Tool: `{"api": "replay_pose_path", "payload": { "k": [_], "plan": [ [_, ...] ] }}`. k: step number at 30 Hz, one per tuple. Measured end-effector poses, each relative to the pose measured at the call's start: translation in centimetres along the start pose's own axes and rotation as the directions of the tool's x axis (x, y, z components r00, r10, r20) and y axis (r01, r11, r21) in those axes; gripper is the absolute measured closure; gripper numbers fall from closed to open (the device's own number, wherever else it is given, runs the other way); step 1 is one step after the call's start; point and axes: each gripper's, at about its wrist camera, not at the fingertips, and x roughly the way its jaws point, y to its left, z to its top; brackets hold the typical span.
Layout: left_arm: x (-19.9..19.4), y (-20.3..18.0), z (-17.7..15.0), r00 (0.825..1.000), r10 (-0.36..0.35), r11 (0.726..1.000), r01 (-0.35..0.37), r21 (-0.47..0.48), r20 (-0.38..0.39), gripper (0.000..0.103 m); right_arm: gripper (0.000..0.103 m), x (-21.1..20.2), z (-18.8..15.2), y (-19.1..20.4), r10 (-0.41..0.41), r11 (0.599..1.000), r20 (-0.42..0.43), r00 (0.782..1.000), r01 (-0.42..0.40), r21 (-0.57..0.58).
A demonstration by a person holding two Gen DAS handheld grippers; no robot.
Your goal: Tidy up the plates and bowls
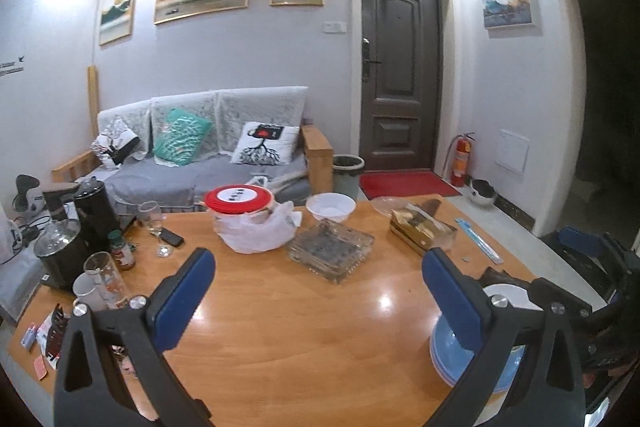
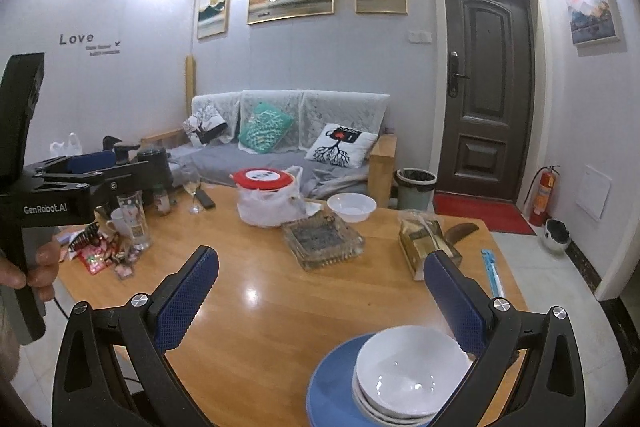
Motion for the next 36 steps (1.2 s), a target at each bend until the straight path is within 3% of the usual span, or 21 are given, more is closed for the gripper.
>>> {"api": "replay_pose_path", "payload": {
  "k": [12, 36],
  "plan": [
    [-0.4, 0.5, -0.3, 0.999, 0.027, 1.000, -0.027, -0.003, 0.016, 0.000, 0.001, 0.6, 0.0, 0.2, 0.004, 1.000, -0.011, 1.000, -0.004, -0.007],
    [0.0, 0.2, -0.8, 1.000, -0.002, 1.000, 0.002, -0.013, -0.010, 0.000, 0.001, 0.4, -0.7, -1.1, -0.019, 1.000, -0.025, 0.999, 0.020, 0.012]
  ]
}}
